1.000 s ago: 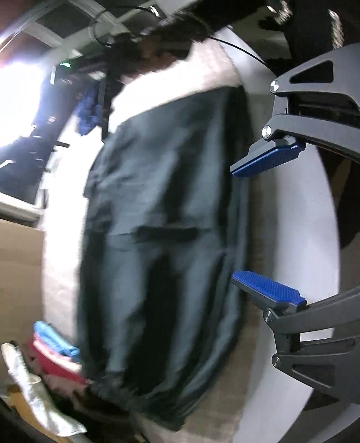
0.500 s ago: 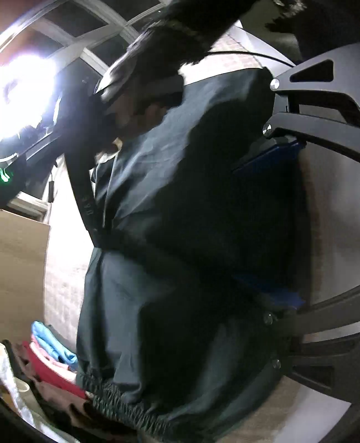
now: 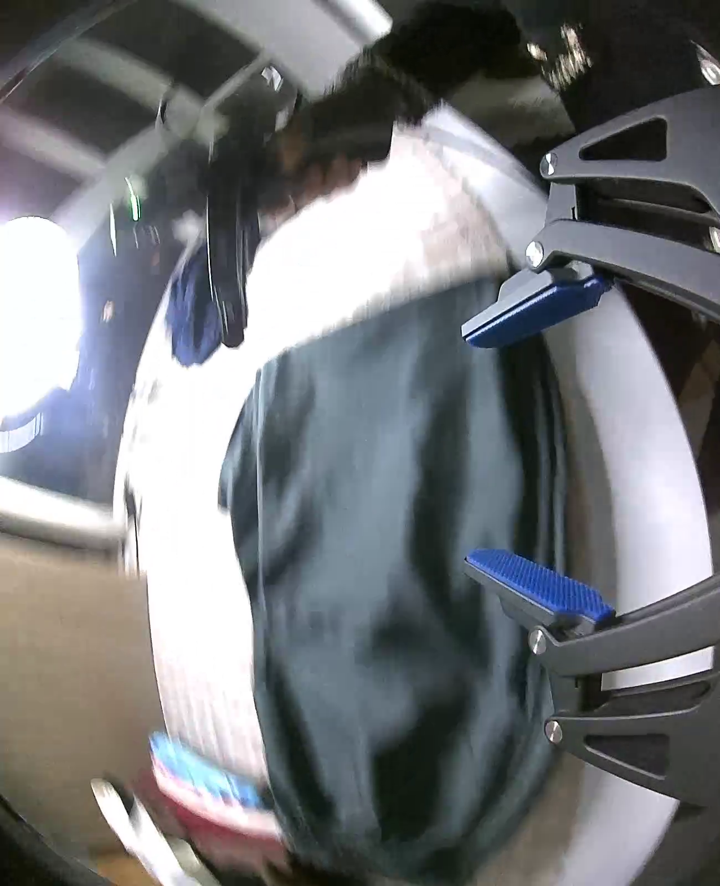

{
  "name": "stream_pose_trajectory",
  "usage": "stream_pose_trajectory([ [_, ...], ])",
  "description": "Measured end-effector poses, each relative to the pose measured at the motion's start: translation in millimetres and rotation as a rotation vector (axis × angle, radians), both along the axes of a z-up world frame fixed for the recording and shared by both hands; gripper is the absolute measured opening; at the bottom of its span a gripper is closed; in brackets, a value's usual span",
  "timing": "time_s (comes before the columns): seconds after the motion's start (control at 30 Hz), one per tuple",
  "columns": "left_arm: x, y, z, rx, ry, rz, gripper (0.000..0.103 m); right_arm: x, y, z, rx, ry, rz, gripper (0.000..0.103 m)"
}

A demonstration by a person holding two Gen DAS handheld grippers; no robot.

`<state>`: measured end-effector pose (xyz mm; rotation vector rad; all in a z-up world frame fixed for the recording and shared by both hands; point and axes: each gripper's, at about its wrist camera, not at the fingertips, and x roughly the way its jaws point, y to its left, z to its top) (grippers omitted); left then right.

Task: Fold clothes

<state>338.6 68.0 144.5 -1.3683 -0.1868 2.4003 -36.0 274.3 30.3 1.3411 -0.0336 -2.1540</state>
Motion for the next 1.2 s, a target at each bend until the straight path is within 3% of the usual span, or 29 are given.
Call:
stream_pose_trajectory([
  [0.1,-5.3,69.0,-13.0,0.006,-0.003,-0.119,0.074,-10.3,35.9,-20.5,-0.023,-0.087,-0.093,0.033],
  [0.27,-4.0,144.7,-43.7,-0.151,-0.017,-0.251,0.074,-21.7,31.3,-42.8,-0.044,-0.129,-0.081,0.034],
  [0.37,-3.8,149.8,-58.2,-0.265,-0.055,-0.197,0.074,-20.9,12.3,-49.1,-0.021,-0.128,-0.033,0.034],
  [0.43,-5.8,144.5,-60.0,-0.258,-0.073,-0.157,0.073,-18.1,4.8,-48.0,-0.008,-0.099,-0.008,0.036],
  [0.57,-6.6,139.0,-61.3,-0.284,-0.056,-0.107,0.058,-17.5,2.6,-48.0,-0.022,-0.075,-0.008,0.037],
  [0.63,-4.4,141.2,-61.1,-0.319,-0.026,-0.114,0.055,-15.4,0.3,-47.7,-0.01,-0.051,0.004,0.036],
  [0.67,-3.1,142.6,-60.8,-0.336,-0.012,-0.123,0.048,-14.6,-0.3,-47.9,0.003,-0.041,0.009,0.026],
  [0.7,-3.3,141.3,-59.3,-0.33,-0.011,-0.124,0.043,-14.6,-0.8,-48.4,0.013,-0.034,0.011,0.018],
  [0.77,-5.3,134.1,-55.4,-0.291,-0.024,-0.117,0.015,-16.7,1.9,-48.8,-0.003,-0.043,0.001,0.01],
  [0.83,-8.7,122.3,-50.5,-0.227,-0.053,-0.104,0.009,-20.0,7.2,-48.7,-0.055,-0.078,-0.015,0.007],
  [1.0,-16.7,92.1,-27.6,-0.103,-0.065,-0.077,0.007,-23.9,16.3,-34.6,-0.19,-0.124,-0.056,0.006],
  [1.2,-20.4,54.9,4.3,-0.033,-0.032,-0.069,0.007,-26.3,9.8,-10.5,-0.34,-0.188,-0.109,0.005],
])
